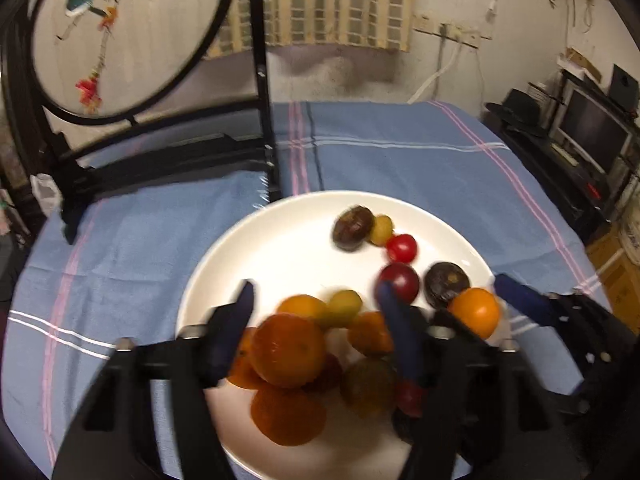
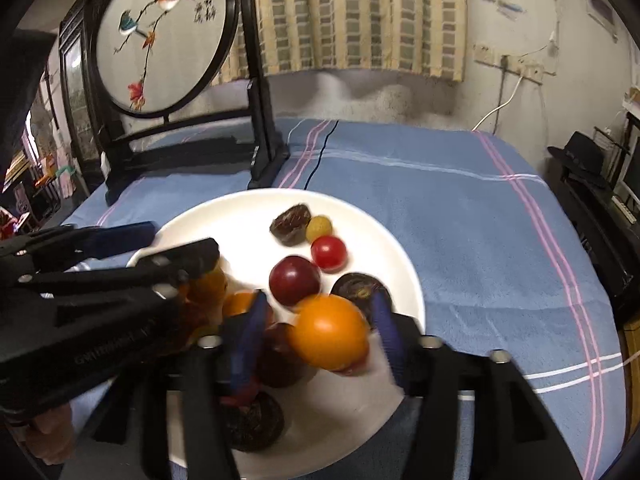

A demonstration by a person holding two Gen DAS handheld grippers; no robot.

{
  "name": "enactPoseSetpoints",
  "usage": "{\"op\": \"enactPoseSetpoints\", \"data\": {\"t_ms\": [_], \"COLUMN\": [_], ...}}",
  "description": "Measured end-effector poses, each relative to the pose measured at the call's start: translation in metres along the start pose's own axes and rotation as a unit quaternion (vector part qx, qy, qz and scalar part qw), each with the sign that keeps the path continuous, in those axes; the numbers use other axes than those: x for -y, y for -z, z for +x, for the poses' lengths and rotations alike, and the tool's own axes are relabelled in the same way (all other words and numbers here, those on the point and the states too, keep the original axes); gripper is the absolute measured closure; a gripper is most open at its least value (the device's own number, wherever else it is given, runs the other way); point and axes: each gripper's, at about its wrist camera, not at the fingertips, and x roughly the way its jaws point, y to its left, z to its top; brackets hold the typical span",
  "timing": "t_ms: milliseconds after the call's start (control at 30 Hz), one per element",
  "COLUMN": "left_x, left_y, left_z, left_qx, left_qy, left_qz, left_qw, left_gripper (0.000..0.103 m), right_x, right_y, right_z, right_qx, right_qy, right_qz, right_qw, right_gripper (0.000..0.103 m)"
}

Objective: Organize fruits

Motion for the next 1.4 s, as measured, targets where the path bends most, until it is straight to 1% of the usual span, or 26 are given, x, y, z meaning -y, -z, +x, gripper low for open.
{"op": "enactPoseSetpoints", "data": {"t_ms": [100, 300, 333, 467, 567, 700, 867, 933, 967, 1133, 1200, 1300, 1400], "left_x": [0.001, -0.008, -0.009, -0.013, -0.017, -0.022, -0.030, -0.033, -0.034, -0.041, -0.042, -0.043, -0.045], "left_y": [0.003, 0.015, 0.019, 0.035, 0.049, 0.065, 0.087, 0.094, 0.097, 0.107, 0.109, 0.114, 0.120], "left_z": [-0.005, -0.020, -0.023, -0.038, -0.051, -0.071, -0.092, -0.097, -0.099, -0.104, -0.104, -0.099, -0.089], "left_qx": [0.001, -0.003, -0.004, -0.002, 0.000, 0.006, 0.010, 0.012, 0.013, 0.014, 0.014, 0.013, 0.007], "left_qy": [0.002, 0.005, 0.004, -0.007, -0.001, 0.001, 0.007, 0.006, 0.004, -0.001, -0.003, -0.011, -0.024], "left_qz": [0.010, -0.001, -0.002, -0.005, -0.009, -0.013, -0.021, -0.021, -0.020, -0.026, -0.027, -0.025, -0.026], "left_qw": [1.0000, 1.0000, 1.0000, 1.0000, 1.0000, 0.9999, 0.9997, 0.9997, 0.9997, 0.9996, 0.9995, 0.9996, 0.9993], "left_gripper": [0.036, 0.036, 0.034, 0.027, 0.026, 0.021, 0.019, 0.017, 0.017, 0.014, 0.013, 0.010, 0.010], "right_x": [-0.001, 0.000, 0.000, -0.003, -0.008, -0.017, -0.027, -0.031, -0.033, -0.037, -0.036, -0.034, -0.032], "right_y": [0.001, 0.011, 0.014, 0.025, 0.034, 0.046, 0.061, 0.067, 0.070, 0.080, 0.084, 0.090, 0.099], "right_z": [-0.007, -0.026, -0.030, -0.046, -0.058, -0.074, -0.088, -0.091, -0.092, -0.095, -0.095, -0.093, -0.086], "right_qx": [0.006, 0.007, 0.006, -0.001, -0.006, -0.006, -0.006, -0.007, -0.007, -0.007, -0.006, -0.008, -0.019], "right_qy": [0.000, -0.002, -0.002, -0.003, 0.000, -0.004, -0.014, -0.015, -0.014, -0.015, -0.015, -0.015, -0.019], "right_qz": [-0.007, -0.008, -0.007, -0.003, -0.002, -0.003, 0.007, 0.008, 0.008, 0.010, 0.012, 0.015, 0.018], "right_qw": [1.000, 1.000, 1.000, 1.000, 1.000, 1.000, 1.000, 1.000, 1.000, 1.000, 1.000, 1.000, 0.999], "right_gripper": [0.044, 0.044, 0.043, 0.039, 0.033, 0.032, 0.031, 0.028, 0.026, 0.024, 0.018, 0.016, 0.016]}}
